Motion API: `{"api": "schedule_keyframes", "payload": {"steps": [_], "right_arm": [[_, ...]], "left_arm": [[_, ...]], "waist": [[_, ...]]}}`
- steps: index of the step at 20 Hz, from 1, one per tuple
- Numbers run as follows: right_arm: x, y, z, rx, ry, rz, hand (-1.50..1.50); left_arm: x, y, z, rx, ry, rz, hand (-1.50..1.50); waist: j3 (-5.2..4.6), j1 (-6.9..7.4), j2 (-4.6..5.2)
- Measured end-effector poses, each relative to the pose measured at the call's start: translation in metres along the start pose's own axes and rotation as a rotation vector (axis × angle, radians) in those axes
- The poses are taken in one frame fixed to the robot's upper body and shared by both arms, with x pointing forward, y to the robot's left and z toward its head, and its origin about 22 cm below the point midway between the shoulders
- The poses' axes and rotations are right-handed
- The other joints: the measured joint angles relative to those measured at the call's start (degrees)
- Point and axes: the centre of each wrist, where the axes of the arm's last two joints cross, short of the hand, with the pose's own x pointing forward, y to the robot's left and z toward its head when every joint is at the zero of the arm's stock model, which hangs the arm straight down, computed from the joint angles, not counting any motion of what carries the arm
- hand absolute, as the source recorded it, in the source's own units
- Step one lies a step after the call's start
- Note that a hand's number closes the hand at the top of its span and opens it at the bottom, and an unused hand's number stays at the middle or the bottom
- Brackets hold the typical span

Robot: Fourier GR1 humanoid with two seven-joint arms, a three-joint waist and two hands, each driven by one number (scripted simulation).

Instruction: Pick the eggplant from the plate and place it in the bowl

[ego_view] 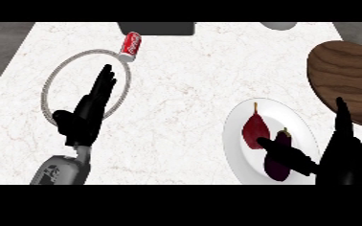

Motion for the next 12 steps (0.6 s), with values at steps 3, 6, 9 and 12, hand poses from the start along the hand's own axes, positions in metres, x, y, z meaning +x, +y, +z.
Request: {"api": "schedule_keyframes", "payload": {"steps": [3, 6, 9, 12], "right_arm": [[0.002, 0.004, -0.003, 0.055, 0.048, 0.031, -1.50], [0.001, 0.010, -0.009, 0.099, 0.091, 0.059, -1.50], [-0.011, 0.013, -0.008, 0.142, 0.126, 0.083, -1.50], [-0.019, 0.007, -0.009, 0.164, 0.143, 0.072, -1.50]], "left_arm": [[0.000, -0.002, 0.000, 0.002, -0.005, 0.000, 0.00], [0.001, -0.003, -0.001, 0.003, -0.003, -0.001, 0.00], [-0.004, -0.004, 0.003, -0.005, 0.001, 0.002, 0.00], [-0.005, -0.005, -0.002, 0.004, 0.003, -0.005, 0.00]], "waist": [[0.04, -0.06, 0.00], [0.07, -0.07, -0.01], [0.10, -0.23, -0.04], [0.10, -0.38, -0.06]]}}
